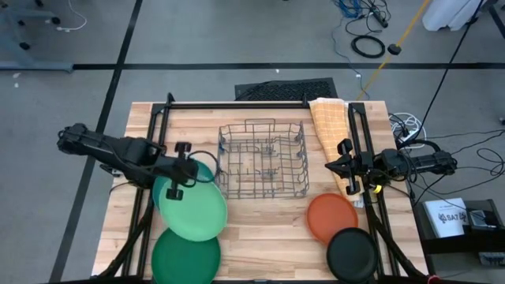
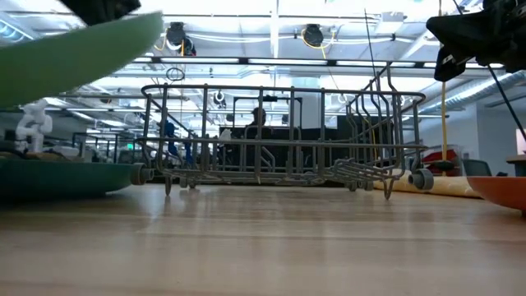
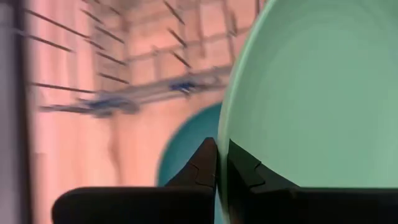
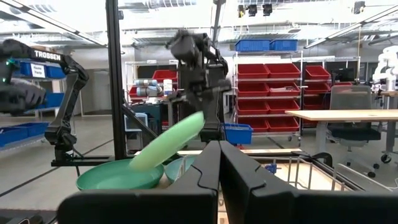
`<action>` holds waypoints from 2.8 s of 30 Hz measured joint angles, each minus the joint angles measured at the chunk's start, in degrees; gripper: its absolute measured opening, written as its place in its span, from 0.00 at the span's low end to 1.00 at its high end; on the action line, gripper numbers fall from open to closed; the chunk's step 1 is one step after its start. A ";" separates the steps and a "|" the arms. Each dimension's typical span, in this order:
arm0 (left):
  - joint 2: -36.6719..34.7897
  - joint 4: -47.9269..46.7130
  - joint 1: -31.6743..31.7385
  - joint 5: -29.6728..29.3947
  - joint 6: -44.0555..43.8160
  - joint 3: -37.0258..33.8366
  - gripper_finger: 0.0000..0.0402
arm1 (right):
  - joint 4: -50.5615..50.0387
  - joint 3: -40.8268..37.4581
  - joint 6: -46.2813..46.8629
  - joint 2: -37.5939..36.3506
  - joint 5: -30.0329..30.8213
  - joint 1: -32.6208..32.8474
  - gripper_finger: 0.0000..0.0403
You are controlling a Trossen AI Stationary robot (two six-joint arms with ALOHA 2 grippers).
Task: Sort dishes
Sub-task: Put the light green plate in the dishwasher rack
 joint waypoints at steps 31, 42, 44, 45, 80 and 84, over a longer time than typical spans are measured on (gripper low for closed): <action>8.26 38.94 25.67 13.47 53.39 16.73 0.03 | 11.26 0.02 0.24 -0.02 1.48 -0.02 0.00; 15.52 38.45 39.08 30.52 55.36 16.70 0.03 | 9.73 0.02 4.46 0.00 1.03 0.02 0.00; 16.25 38.71 40.19 32.38 56.32 16.69 0.03 | 9.83 0.02 4.46 0.00 1.03 0.02 0.00; 16.55 39.41 40.78 33.70 56.30 16.67 0.03 | 9.75 0.07 4.46 0.00 1.06 0.02 0.00; 17.05 59.15 57.50 65.71 55.81 1.16 0.03 | 9.43 11.43 4.07 21.24 1.56 0.02 0.00; 17.05 61.51 61.27 72.15 55.73 -0.33 0.03 | 9.42 12.49 4.37 22.87 1.84 0.02 0.00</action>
